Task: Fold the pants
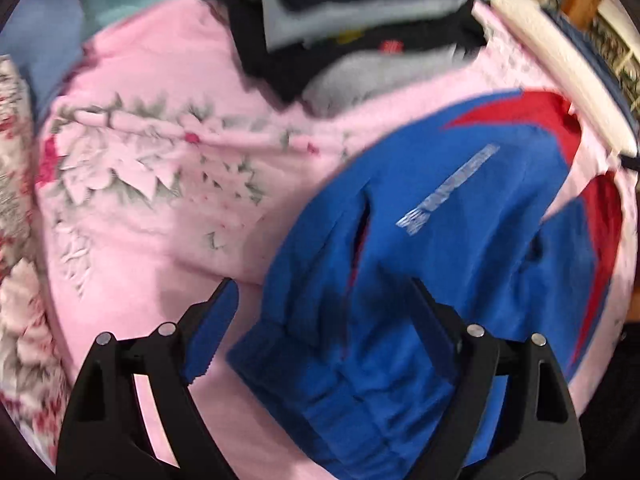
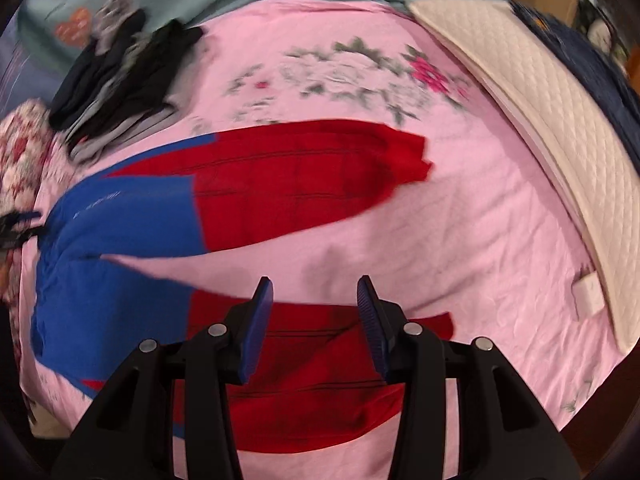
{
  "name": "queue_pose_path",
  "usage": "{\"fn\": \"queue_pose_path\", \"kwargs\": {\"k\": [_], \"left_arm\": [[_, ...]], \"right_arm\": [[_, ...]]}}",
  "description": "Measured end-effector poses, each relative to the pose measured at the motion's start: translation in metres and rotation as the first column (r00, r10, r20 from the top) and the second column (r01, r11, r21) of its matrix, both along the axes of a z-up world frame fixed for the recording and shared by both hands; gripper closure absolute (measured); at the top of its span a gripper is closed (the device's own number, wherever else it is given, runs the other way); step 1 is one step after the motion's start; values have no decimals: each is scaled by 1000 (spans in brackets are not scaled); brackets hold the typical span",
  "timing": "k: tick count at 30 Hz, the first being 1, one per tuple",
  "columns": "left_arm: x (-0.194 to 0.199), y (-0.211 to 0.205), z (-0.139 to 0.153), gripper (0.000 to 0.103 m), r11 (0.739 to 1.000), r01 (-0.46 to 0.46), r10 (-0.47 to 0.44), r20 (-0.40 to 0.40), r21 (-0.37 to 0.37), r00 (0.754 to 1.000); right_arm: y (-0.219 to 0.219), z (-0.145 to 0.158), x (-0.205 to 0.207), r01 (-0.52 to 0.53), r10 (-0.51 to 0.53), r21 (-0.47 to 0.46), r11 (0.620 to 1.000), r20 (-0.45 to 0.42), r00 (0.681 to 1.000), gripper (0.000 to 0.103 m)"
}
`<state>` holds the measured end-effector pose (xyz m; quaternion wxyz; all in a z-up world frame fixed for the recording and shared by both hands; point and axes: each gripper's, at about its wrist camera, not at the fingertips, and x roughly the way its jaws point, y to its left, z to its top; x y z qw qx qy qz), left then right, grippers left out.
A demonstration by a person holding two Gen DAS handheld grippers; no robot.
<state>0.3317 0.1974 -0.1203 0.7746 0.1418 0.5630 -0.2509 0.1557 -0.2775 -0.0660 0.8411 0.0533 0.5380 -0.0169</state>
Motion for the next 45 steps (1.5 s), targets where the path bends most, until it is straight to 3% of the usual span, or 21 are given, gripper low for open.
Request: {"fn": "queue_pose_path", "kwargs": {"k": [2,4,5,7,8,11,13,17,20,24,26,27,28,29,31,35,37,41,43,45], "left_arm": [[10,4,-16,16,1000,-3,3,-51,-8,999],[13,9,-17,21,998,6,-8,-33,-65,999],[12,11,-14,46,996,15,-17,-19,-90,1000],[13,17,-13,84,988,27,-34,-44,-153,998],[13,21,-13,84,985,21,-29,-44,-170,999],[10,25,-11,85,985,20,-22,-9,-171,1000],[0,28,-7,85,984,10,-9,9,-176,1000],[-19,35,5,85,981,-7,16,47,-194,999],[-31,32,12,85,980,7,8,73,-196,997],[-32,34,14,85,982,7,6,67,-189,998],[-31,32,14,85,984,5,8,69,-179,998],[-31,32,13,85,985,2,10,70,-173,998],[-30,32,13,85,986,-3,15,70,-167,997],[-28,32,12,85,988,-13,25,72,-156,997],[-25,33,9,85,988,-32,43,70,-153,997],[-4,36,11,85,986,-84,97,87,-142,992],[6,38,7,85,985,-99,110,71,-144,991],[16,38,-10,86,983,-130,136,34,-130,990],[7,37,2,87,985,-123,132,62,-124,989],[-8,37,21,87,986,-107,120,103,-127,987]], "right_arm": [[36,13,10,-89,89,-46,995,10,996,57],[68,19,26,-171,173,-77,982,18,985,56],[91,22,41,-231,233,-89,969,22,972,56],[125,24,65,-319,323,-93,943,28,946,56],[143,25,77,-368,372,-89,926,38,927,56],[201,27,113,-544,551,-97,833,78,831,56],[237,22,133,-662,672,-115,740,78,737,56],[292,-2,169,-826,827,-105,554,-37,560,52],[317,-20,186,-876,876,-165,454,-99,472,52],[336,-39,204,-910,901,-150,385,-150,406,52],[340,-49,211,-919,904,-128,372,-175,390,55],[341,-52,211,-919,902,-106,381,-174,394,64],[340,-53,210,-919,905,-64,389,-160,395,98],[339,-52,208,-921,909,-43,386,-148,388,98],[339,-45,198,-915,912,-119,386,-100,398,98],[337,-28,210,-865,878,-182,467,-23,478,98],[339,-29,219,-857,868,-187,480,-37,495,98],[344,-50,230,-852,856,-196,486,-92,509,98],[342,-47,224,-848,855,-206,488,-83,512,98],[337,-27,211,-856,867,-203,475,-55,494,98]]}}
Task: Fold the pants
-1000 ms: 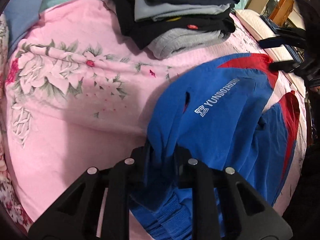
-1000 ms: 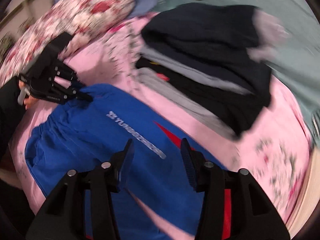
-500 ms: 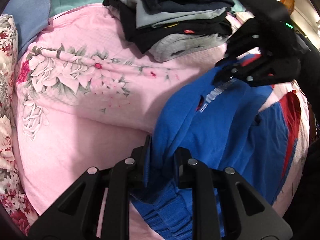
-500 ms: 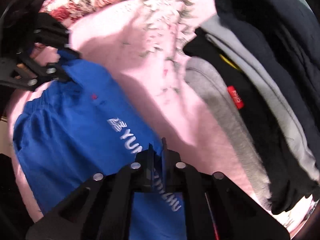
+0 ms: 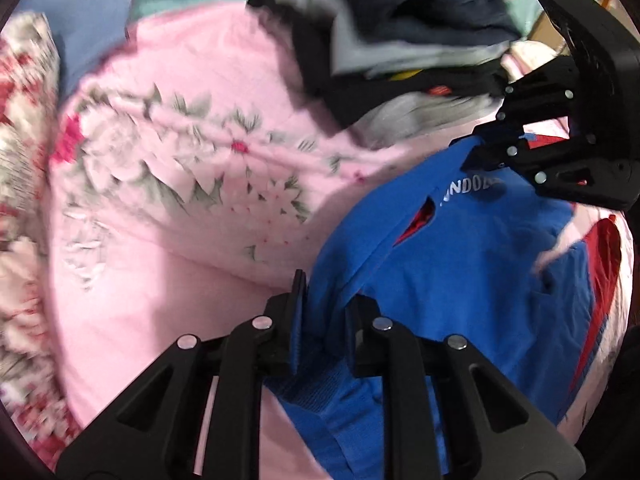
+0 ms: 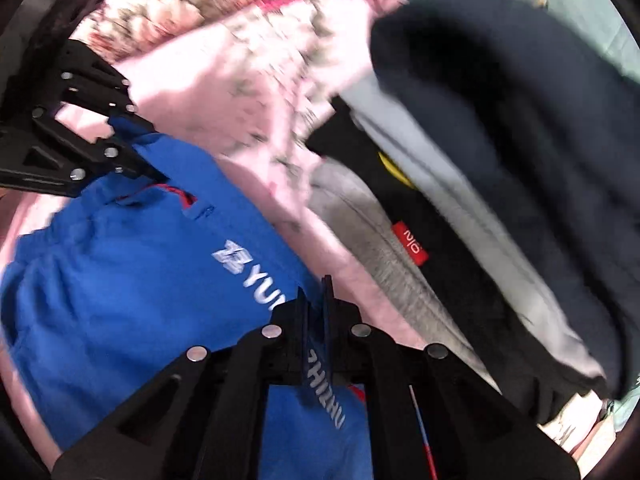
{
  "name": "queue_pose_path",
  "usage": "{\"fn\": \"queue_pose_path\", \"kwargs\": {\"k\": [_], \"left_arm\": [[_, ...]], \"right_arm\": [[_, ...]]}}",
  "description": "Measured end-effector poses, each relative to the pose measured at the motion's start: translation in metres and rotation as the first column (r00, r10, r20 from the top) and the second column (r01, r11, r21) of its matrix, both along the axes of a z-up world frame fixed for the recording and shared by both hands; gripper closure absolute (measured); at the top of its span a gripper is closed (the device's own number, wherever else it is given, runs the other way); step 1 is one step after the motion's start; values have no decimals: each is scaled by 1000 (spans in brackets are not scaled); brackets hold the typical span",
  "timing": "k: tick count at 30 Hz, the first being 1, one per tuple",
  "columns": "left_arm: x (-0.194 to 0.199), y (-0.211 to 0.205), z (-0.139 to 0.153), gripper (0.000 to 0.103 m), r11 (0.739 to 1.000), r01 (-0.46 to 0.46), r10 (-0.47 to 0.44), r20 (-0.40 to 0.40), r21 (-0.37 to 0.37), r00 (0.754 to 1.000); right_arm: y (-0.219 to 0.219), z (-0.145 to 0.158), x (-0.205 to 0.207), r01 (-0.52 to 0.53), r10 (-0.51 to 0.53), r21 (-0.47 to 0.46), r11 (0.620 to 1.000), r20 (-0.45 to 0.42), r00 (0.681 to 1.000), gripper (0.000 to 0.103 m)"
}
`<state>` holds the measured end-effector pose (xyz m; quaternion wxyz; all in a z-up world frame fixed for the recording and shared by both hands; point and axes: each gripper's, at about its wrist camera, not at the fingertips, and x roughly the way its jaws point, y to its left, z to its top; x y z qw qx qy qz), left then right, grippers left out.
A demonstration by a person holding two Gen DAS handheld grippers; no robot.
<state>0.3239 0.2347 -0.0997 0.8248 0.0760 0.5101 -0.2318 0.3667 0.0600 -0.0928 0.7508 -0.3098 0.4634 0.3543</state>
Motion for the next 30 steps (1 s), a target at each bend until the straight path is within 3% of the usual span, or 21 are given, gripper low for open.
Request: {"fn": "queue_pose_path", "kwargs": {"k": [4,8,13,18,21,24,25,26,27,30], "left_arm": [[-62,-2,41,87,1000,27,-26,98,-8,995],[-136,-13,60,88,997,72,-72,161,8,984],[-212,-9,41,87,996,87,-87,131,5,987],[-222,-5,-9,87,998,61,-61,27,19,998],[-223,-4,-12,86,997,73,-73,27,6,997],[-227,0,-7,73,994,106,-105,30,-15,994],[-231,3,-4,61,993,115,-114,33,-24,993],[-236,5,0,42,994,111,-110,46,-19,993],[-238,8,1,34,994,106,-105,58,-14,993],[-244,25,5,33,998,46,-44,58,-35,997]], "right_arm": [[-20,55,-42,-25,25,79,997,7,1000,98],[-40,86,-126,-46,42,124,991,33,999,98],[-35,57,-218,-18,17,119,993,11,1000,98],[-20,10,-257,21,-20,120,993,-9,1000,98],[-13,-15,-264,55,-51,109,992,-42,998,98],[-12,-33,-261,81,-72,101,992,-90,993,98],[-12,-38,-261,93,-83,93,991,-106,991,98],[-12,-43,-261,102,-92,88,991,-116,989,97],[-12,-43,-262,106,-95,96,990,-113,989,97],[-12,-41,-260,119,-105,113,986,-125,987,97]]}}
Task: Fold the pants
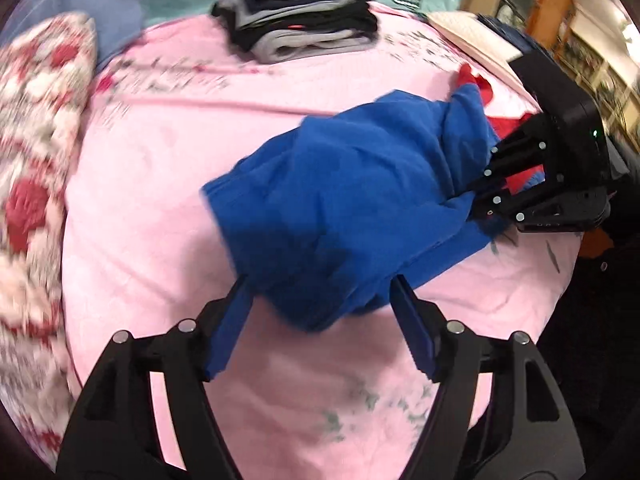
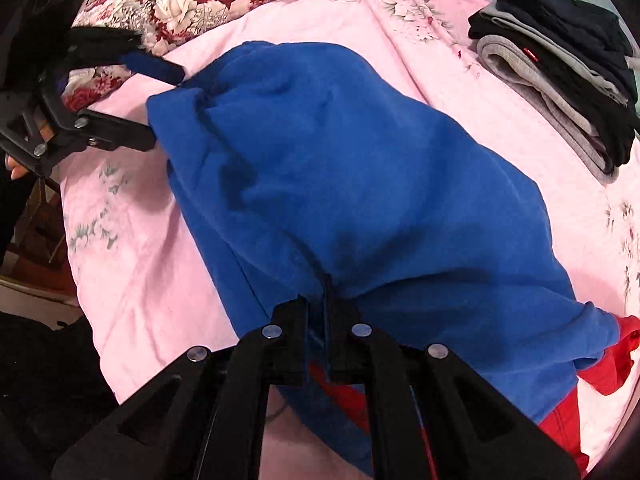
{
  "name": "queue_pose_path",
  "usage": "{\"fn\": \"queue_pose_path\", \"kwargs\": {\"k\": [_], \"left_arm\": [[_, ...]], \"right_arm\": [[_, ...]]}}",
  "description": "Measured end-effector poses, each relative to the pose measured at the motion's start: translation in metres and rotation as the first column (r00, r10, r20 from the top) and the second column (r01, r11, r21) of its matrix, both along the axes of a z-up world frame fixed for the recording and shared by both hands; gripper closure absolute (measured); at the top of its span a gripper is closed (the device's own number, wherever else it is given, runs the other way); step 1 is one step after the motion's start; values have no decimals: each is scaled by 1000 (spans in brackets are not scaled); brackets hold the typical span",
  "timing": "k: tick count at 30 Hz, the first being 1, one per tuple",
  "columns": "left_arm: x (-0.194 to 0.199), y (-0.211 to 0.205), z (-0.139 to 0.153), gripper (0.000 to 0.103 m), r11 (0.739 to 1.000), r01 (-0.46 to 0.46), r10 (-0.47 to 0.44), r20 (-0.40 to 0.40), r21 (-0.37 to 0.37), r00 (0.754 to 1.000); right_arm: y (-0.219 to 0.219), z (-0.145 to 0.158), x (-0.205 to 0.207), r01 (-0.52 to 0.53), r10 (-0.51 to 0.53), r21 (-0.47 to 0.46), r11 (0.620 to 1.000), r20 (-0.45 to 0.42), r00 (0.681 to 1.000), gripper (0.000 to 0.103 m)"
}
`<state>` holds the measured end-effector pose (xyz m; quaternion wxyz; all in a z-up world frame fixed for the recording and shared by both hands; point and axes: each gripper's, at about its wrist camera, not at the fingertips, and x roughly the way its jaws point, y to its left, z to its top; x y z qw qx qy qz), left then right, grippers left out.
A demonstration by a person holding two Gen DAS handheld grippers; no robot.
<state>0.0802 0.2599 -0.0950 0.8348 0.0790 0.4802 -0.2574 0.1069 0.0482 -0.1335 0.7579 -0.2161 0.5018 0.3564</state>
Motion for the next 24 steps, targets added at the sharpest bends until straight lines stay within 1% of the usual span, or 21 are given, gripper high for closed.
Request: {"fn": "queue_pose_path", "kwargs": {"k": [2,4,5,6,7,8,10,12,13,14,15,16,17,18,19,20,21,23,24], "left_arm": [[-6,12,10,35,997,-51,52,4,-61,999],[-15,15,26,34,989,-60,66,41,-134,997],[-20,13,39,31,979,-67,84,83,-193,993],[-21,11,44,28,972,-73,96,96,-222,991],[-20,7,50,23,960,-92,121,98,-263,988],[-15,-1,51,23,947,-125,153,75,-295,985],[-1,-22,46,25,929,-183,194,5,-321,981],[9,-39,38,40,921,-232,229,-49,-314,972],[14,-47,31,64,916,-255,239,-89,-310,967],[19,-54,19,92,908,-288,251,-155,-305,956],[24,-60,5,99,901,-324,266,-221,-288,938],[26,-64,-8,101,896,-359,288,-273,-262,918],[26,-68,-26,102,885,-408,325,-328,-225,887],[26,-70,-35,102,881,-424,341,-341,-208,876],[22,-72,-43,102,879,-436,356,-341,-195,870],[15,-72,-45,102,872,-443,364,-331,-207,870],[12,-72,-45,102,865,-451,370,-328,-219,869],[12,-69,-46,102,853,-466,375,-345,-234,860],[14,-69,-46,101,851,-470,376,-352,-235,857]], "right_arm": [[1,2,1,3,-3,7,1000,-3,1000,97],[2,8,-2,-3,3,14,1000,7,1000,97],[4,11,-6,-17,17,13,1000,20,1000,97],[5,13,-10,-29,28,9,1000,29,999,97],[7,14,-12,-39,39,2,999,36,999,97],[7,14,-14,-45,45,-6,999,38,998,97],[7,9,-16,-58,58,-13,998,33,998,97],[4,7,-21,-78,78,-19,997,36,996,97],[2,7,-24,-87,88,-20,996,38,995,97],[0,7,-26,-89,89,-20,996,38,995,96],[-3,6,-28,-86,86,-15,996,30,996,94],[-5,6,-29,-83,83,-10,997,23,996,92],[-7,7,-29,-75,75,-10,997,23,997,86],[-8,8,-29,-63,63,-14,998,12,998,80],[-10,11,-28,-56,56,-12,998,-19,998,71],[-12,16,-29,-53,53,4,999,-45,998,70],[-15,27,-29,-48,51,40,998,-61,997,70],[-16,47,-28,-24,30,103,994,-51,998,70],[-15,52,-26,-10,15,116,993,-41,999,71]]}}
